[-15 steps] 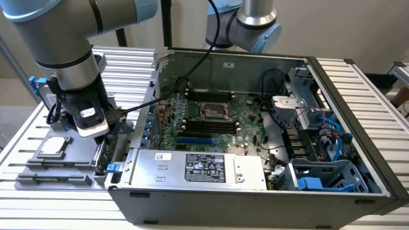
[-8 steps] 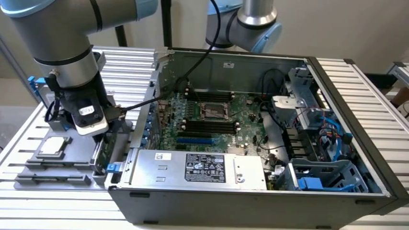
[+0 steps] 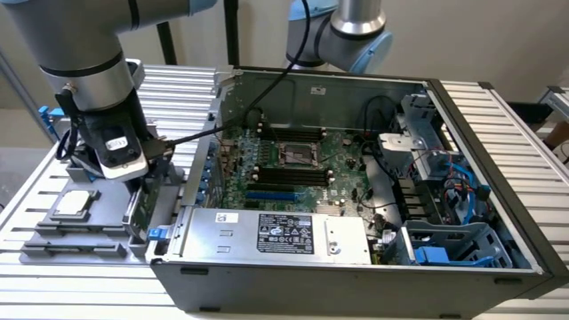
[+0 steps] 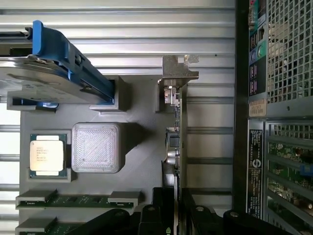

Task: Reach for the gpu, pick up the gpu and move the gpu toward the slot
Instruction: 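Pick up the gpu and move the gpu toward the slot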

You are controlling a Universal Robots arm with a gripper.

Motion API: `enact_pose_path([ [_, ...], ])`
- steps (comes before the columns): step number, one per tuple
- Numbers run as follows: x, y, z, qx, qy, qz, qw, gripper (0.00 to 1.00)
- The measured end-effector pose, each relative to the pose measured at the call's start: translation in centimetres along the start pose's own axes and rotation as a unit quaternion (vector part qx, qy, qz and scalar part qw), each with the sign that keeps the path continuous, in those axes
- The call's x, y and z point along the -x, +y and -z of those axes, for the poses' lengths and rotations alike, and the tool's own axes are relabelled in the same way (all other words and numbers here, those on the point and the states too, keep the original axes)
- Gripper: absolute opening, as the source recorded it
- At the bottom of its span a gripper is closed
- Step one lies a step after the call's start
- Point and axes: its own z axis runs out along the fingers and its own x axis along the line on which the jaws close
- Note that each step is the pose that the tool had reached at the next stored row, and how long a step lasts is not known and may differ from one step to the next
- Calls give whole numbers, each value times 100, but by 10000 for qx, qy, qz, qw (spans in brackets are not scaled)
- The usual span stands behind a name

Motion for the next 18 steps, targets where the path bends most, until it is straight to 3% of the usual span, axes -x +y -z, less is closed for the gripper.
enact_pose_path([
  [5,3,3,162,4,0,1,10000,26],
  [18,38,9,748,10,5,2,10000,26],
])
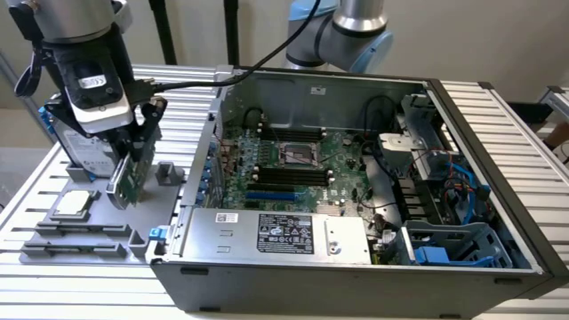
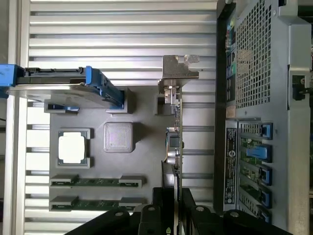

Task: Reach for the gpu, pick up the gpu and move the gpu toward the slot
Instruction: 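Pick up the gpu and move the gpu toward the slot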

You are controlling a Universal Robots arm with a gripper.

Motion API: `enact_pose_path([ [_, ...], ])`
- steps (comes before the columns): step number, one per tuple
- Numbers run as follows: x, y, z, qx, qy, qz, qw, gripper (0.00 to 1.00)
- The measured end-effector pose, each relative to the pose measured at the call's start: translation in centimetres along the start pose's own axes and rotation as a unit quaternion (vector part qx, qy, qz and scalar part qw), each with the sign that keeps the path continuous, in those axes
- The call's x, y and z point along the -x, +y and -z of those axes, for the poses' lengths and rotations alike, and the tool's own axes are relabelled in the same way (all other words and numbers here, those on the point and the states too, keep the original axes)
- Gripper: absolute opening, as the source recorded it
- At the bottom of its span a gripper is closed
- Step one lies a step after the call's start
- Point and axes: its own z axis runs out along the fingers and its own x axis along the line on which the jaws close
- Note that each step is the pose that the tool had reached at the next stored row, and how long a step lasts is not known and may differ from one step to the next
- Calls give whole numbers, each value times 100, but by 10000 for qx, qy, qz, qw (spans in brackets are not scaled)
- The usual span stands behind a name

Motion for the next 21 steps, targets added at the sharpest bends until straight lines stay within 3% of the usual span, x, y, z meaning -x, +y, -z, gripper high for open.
enact_pose_path([
  [9,165,1,412,4,4,9,10000,26],
  [21,655,-5,947,35,44,19,10000,26],
])
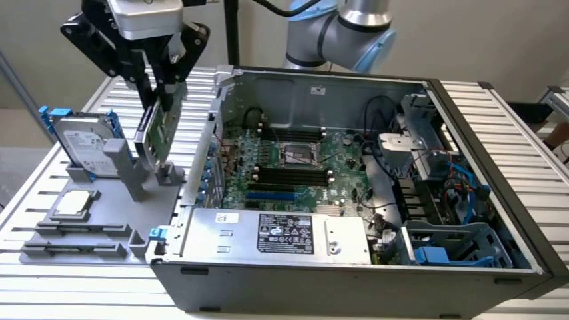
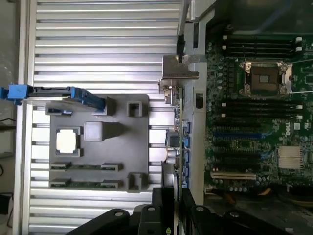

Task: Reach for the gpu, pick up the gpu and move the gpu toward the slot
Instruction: 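Pick up the gpu and move the gpu toward the slot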

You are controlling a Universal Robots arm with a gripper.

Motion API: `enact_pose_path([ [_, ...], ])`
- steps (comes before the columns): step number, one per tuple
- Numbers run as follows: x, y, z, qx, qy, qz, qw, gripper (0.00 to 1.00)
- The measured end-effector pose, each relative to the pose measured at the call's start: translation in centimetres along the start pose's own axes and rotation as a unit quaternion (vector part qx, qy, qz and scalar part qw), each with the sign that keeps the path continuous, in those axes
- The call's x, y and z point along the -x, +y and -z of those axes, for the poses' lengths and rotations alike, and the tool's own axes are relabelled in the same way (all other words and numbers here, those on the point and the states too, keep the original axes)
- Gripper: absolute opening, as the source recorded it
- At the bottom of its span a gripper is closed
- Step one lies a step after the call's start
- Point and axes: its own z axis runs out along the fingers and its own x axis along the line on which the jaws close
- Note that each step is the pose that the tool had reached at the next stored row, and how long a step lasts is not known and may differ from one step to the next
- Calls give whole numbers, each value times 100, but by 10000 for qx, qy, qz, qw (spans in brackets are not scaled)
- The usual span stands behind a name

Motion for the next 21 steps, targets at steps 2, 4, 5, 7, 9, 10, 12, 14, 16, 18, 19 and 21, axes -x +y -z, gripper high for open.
enact_pose_path([
  [2,89,1,38,4,9,0,10000,26],
  [4,179,1,51,8,13,0,10000,26],
  [5,224,1,53,11,14,0,10000,26],
  [7,317,1,55,18,15,0,10000,26],
  [9,407,1,58,23,16,0,10000,26],
  [10,452,1,59,25,17,0,10000,26],
  [12,543,1,62,28,18,1,10000,26],
  [14,635,1,64,31,19,1,10000,26],
  [16,725,1,67,34,19,1,10000,26],
  [18,816,1,70,34,20,1,10000,26],
  [19,861,1,71,35,20,1,10000,26],
  [21,951,1,72,34,20,1,10000,26],
])
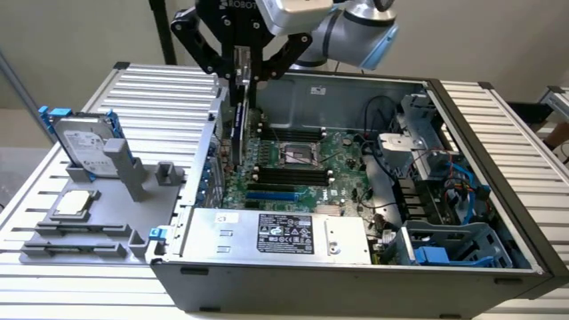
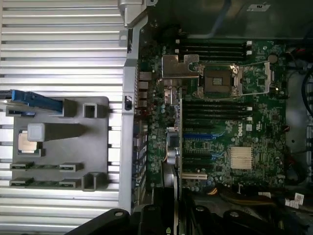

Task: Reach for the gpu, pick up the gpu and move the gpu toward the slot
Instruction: 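Pick up the gpu and move the gpu toward the slot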

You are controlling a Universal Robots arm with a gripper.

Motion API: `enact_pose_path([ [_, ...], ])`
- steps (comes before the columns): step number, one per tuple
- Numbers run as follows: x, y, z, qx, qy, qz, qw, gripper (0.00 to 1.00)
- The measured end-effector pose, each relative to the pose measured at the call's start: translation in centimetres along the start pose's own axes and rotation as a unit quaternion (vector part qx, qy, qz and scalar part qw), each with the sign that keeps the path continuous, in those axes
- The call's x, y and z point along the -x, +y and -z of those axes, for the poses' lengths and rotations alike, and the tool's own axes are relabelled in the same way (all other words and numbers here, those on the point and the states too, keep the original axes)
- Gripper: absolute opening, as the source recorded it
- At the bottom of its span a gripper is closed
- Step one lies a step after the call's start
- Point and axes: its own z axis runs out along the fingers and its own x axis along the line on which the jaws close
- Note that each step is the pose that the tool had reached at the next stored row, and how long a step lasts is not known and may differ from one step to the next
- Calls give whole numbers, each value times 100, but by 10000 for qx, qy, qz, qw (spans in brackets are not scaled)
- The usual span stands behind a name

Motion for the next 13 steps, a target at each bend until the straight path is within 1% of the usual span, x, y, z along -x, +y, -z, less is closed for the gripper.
enact_pose_path([
  [7,319,14,-12,0,0,0,10000,26],
  [13,593,79,-61,0,0,0,10000,26],
])
